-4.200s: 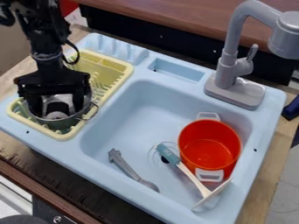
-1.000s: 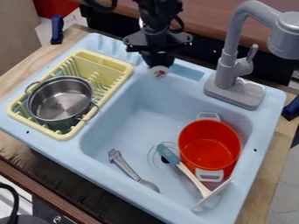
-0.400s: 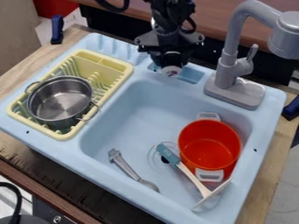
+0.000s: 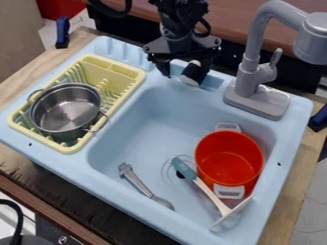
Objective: Move the black object to the top of the sink
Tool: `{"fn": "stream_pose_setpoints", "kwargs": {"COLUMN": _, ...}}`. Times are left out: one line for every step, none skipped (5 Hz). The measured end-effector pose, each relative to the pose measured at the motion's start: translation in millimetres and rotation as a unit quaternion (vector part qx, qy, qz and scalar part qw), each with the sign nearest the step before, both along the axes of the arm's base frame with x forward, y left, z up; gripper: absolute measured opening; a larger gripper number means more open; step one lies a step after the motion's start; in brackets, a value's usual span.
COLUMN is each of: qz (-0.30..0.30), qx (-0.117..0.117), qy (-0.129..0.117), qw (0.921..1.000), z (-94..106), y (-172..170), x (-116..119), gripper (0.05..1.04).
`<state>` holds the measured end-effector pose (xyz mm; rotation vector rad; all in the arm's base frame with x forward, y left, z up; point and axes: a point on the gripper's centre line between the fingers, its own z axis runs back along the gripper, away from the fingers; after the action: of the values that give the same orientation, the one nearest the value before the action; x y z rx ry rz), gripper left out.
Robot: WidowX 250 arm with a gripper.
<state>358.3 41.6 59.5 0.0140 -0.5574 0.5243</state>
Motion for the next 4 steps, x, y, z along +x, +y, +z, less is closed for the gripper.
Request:
{"fn": "stream_pose_setpoints", "kwargs": {"qz": -0.013, "qx": -0.001, "qy": -0.004, "qw": 0.9999, "z": 10.3, "y": 1, "x": -8, "gripper": 0.999}}
{"fn": "stream_pose_setpoints", "kwargs": {"qz": -0.025, "qx": -0.006, "qy": 0.009, "qw": 0.9996, "z": 15.7, "y": 5, "x": -24, "gripper": 0.999}}
{"fn": "stream_pose_setpoints", "kwargs": {"qz": -0.034, "qx": -0.016, "qy": 0.014, "qw": 0.9992, "z": 20.5, "y": 8, "x": -37, "gripper": 0.999}}
{"fn": "stream_pose_setpoints", "kwargs": {"qz": -0.048, "qx": 0.001, "qy": 0.048, "qw": 0.9977, "z": 11.1, "y": 12, "x": -52, "gripper": 0.999}}
